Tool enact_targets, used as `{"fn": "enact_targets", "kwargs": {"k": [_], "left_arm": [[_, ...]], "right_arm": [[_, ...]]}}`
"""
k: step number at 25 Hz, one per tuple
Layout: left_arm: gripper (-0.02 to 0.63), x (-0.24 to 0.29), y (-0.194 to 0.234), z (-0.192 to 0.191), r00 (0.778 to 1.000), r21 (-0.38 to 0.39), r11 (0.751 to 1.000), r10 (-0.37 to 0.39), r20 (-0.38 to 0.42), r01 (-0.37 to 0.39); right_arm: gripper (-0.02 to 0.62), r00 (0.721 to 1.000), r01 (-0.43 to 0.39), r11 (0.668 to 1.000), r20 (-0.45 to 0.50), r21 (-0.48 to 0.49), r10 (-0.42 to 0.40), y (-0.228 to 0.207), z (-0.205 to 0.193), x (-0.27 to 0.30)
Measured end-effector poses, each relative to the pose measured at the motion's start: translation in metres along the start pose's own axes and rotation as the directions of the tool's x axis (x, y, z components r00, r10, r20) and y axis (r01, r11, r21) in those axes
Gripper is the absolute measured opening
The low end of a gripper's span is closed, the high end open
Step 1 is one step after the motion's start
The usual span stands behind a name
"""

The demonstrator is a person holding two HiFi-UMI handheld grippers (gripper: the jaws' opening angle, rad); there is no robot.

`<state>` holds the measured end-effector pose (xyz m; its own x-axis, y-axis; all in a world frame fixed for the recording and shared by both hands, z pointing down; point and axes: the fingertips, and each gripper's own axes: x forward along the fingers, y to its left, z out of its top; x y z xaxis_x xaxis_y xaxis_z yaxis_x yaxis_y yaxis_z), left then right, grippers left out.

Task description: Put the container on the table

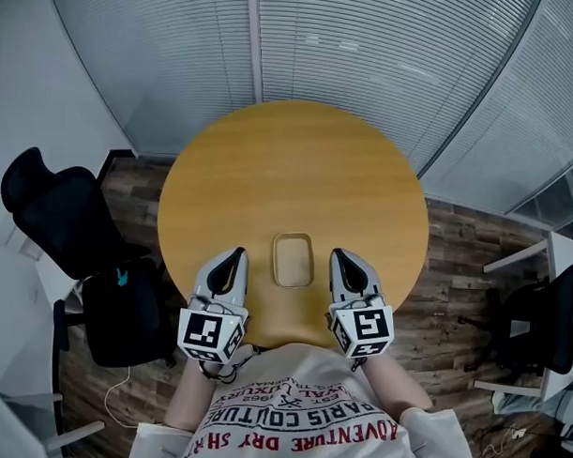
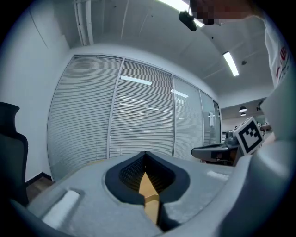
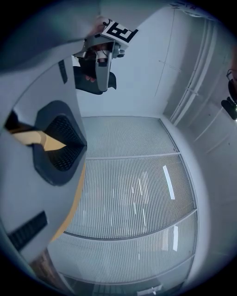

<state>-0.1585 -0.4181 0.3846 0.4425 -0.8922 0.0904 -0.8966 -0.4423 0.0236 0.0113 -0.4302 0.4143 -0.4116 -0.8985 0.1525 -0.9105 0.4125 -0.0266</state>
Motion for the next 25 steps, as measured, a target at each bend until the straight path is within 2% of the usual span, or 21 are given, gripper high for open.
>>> {"fn": "enact_targets", "kwargs": {"k": [13,25], "left_arm": [[-0.003,-0.008,0.0,0.002,1.0,-0.002,1.0,0.028,-0.004,-0.028],[-0.003,0.005,0.005,-0.003,1.0,0.006,1.0,0.01,-0.024,-0.01]], "right_arm": [[0.006,1.0,-0.015,0.999,0.013,-0.028,0.016,0.004,0.005,-0.007],[0.006,1.0,-0.019,0.999,-0.013,-0.03,0.019,0.006,-0.002,0.005]]}}
